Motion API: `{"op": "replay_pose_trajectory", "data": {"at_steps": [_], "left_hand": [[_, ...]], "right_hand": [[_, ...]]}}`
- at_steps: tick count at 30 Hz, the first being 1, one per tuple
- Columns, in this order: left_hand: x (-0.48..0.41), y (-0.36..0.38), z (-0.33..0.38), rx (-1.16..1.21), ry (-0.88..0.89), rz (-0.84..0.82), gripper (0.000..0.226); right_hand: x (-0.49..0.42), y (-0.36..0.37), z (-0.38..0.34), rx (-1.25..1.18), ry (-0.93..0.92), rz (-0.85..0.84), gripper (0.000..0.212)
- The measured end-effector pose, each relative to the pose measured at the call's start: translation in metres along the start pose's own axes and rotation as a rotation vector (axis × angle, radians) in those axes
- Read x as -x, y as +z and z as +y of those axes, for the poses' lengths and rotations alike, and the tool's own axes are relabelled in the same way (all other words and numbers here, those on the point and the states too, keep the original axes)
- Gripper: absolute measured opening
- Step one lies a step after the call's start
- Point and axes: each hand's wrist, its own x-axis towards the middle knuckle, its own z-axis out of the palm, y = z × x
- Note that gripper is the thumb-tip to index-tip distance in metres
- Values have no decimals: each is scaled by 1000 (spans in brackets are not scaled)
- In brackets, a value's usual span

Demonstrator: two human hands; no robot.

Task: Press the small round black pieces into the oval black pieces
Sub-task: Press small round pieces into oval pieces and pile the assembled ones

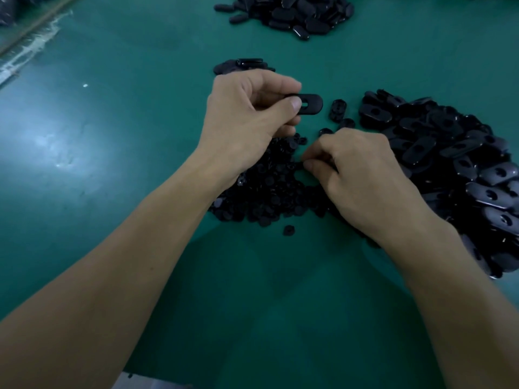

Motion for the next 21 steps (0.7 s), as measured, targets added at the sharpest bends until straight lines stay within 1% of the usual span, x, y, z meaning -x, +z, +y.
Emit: {"op": "replay_pose_trajectory", "data": {"at_steps": [3,8,12,15,18,21], "left_hand": [[1,1,1,-7,-5,-2,13],[2,2,3,-16,-11,6,12],[2,1,4,-34,-11,6,11],[2,2,4,-50,-11,9,11],[2,2,4,-64,-12,9,12],[2,1,5,-92,-4,11,13]], "right_hand": [[0,1,-1,24,-8,16,19],[0,4,-2,28,-15,74,20],[1,2,-4,-100,-6,163,17],[1,1,-3,-188,43,223,15],[0,0,-2,-218,89,283,17],[-1,-1,-1,-250,72,313,18]]}}
